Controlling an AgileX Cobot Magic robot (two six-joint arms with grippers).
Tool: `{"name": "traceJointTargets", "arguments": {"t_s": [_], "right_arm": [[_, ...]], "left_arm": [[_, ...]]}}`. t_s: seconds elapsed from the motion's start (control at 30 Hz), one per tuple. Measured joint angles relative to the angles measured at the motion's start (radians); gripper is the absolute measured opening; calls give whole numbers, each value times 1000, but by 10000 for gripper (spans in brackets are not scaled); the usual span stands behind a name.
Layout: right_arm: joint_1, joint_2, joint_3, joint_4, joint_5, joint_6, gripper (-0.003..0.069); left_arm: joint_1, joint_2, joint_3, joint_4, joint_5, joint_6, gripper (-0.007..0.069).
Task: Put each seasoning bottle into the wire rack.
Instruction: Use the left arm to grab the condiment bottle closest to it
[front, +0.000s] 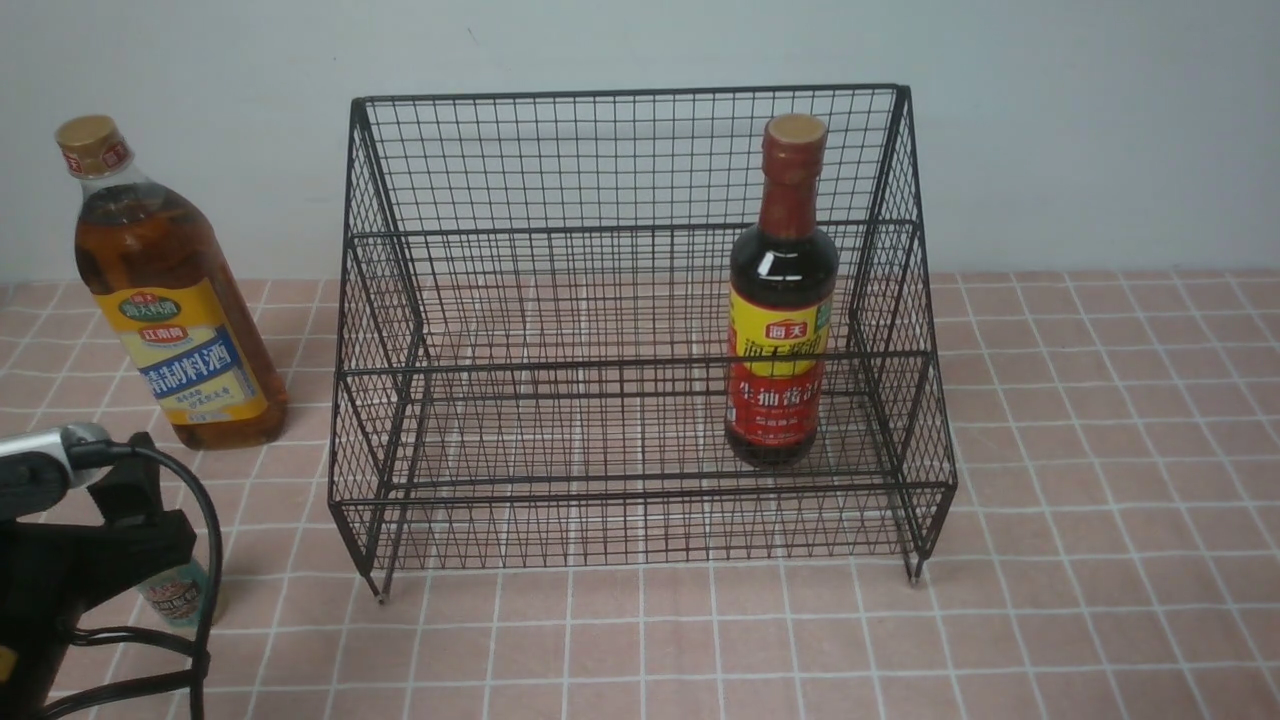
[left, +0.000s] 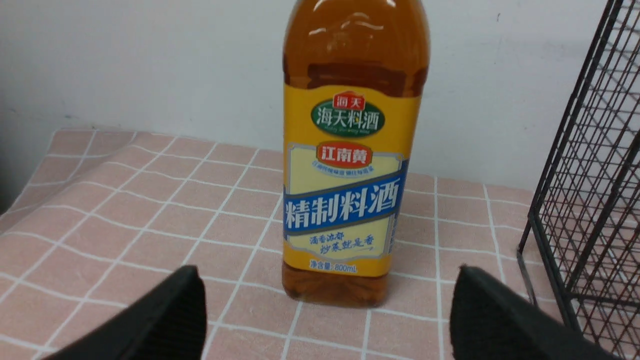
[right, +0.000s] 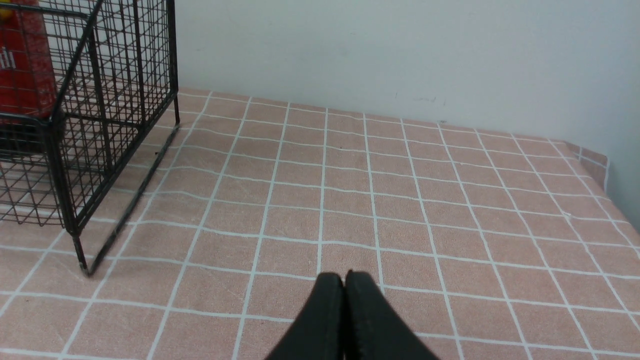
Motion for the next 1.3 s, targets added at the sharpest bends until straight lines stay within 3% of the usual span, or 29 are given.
{"name": "traceJointTargets", "arguments": {"t_s": [0.4,1.3], "right_arm": [[0,0,0,0,0,0,-14],[0,0,0,0,0,0,-14]], "left_arm": [[0,184,-9,0,-131,-68,591],[0,355,-47,1,-135,-68,591]]}}
